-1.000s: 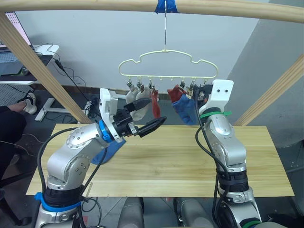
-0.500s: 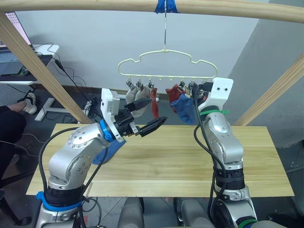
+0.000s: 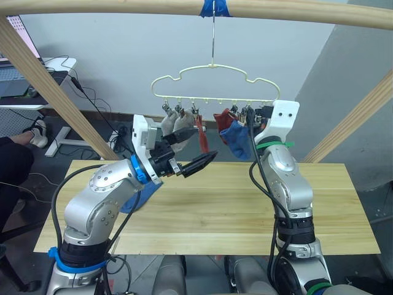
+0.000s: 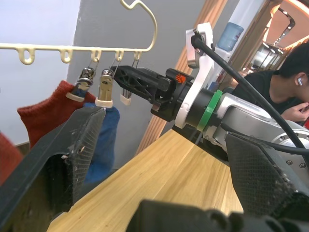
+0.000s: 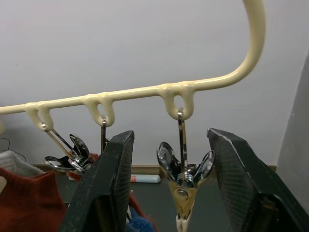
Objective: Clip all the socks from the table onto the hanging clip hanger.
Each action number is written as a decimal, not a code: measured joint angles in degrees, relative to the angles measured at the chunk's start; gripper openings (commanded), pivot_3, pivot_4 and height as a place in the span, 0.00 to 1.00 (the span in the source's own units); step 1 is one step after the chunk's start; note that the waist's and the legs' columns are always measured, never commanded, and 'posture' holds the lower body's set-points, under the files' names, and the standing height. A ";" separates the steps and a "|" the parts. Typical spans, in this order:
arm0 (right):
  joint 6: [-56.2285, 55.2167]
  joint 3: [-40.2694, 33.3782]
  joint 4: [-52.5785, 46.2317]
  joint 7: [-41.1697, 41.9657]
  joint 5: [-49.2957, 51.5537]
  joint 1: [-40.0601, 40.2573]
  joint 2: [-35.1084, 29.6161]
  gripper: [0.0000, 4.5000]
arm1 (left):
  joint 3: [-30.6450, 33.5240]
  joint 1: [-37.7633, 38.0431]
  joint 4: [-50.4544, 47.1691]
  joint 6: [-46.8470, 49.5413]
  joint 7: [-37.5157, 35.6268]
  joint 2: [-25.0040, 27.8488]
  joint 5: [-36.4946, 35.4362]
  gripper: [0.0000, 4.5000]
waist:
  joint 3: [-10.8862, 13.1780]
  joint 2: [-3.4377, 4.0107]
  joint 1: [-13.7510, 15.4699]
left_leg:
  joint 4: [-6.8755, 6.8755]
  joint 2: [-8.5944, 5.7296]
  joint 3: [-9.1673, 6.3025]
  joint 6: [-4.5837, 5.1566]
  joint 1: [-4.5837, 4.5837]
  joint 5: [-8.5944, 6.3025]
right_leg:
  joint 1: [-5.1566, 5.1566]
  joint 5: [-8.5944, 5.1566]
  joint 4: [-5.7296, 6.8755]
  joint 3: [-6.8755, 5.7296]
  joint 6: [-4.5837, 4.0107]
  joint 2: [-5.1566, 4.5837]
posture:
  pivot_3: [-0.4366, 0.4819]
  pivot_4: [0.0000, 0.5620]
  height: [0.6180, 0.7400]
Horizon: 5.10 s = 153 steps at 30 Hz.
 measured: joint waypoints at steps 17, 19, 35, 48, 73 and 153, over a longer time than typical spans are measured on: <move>0.00 -0.48 0.15 1.47 2.26 -0.29 2.66 0.56 | -0.04 0.00 0.00 -0.90 0.03 0.00 0.88 1.00 | 0.00 0.00 0.05 | -0.01 0.00 0.00 0.00 0.00 0.00 | -0.01 0.00 0.00 -0.01 0.00 -0.01 | 0.51 0.37 1.00; 0.00 -0.48 0.15 1.48 2.26 -0.29 2.69 0.56 | -0.04 0.00 0.00 -0.93 0.03 -0.01 1.04 1.00 | 0.00 0.00 0.05 | -0.01 0.00 0.00 0.00 0.00 0.00 | -0.01 0.00 0.00 -0.01 0.00 -0.01 | 0.51 0.37 1.00; 0.02 -0.47 0.75 1.31 2.08 -0.16 2.28 0.56 | -0.06 0.00 0.00 -0.99 0.06 -0.54 1.49 1.00 | 0.00 0.00 0.05 | -0.01 0.00 0.00 0.00 0.00 0.00 | -0.01 0.00 0.00 -0.01 0.00 -0.01 | 0.51 0.38 1.00; 0.02 -0.70 0.88 0.18 1.30 -0.12 1.72 0.56 | -0.07 0.00 0.00 -1.01 -0.02 -0.56 1.87 1.00 | 0.00 0.00 0.06 | -0.01 0.00 0.00 0.00 0.00 0.00 | -0.01 0.00 0.00 -0.01 0.00 -0.01 | 0.51 0.37 1.00; -0.52 -1.74 2.09 3.64 2.01 -0.92 -1.54 0.03 | -0.83 0.11 0.03 -2.02 -0.02 -1.46 2.87 1.00 | 0.00 0.00 0.25 | -0.01 -0.01 0.00 0.00 0.00 0.00 | 0.00 0.00 0.00 0.00 0.00 -0.01 | 0.50 0.36 1.00; 46.00 -13.85 -8.41 12.17 25.09 -12.65 -14.86 0.03 | -12.70 -5.10 17.74 -12.07 -3.21 -20.86 18.97 0.00 | 0.00 0.02 -1.88 | 0.00 -0.05 0.08 0.02 0.02 0.00 | 0.02 0.00 0.01 0.08 0.00 0.01 | 0.37 0.39 1.00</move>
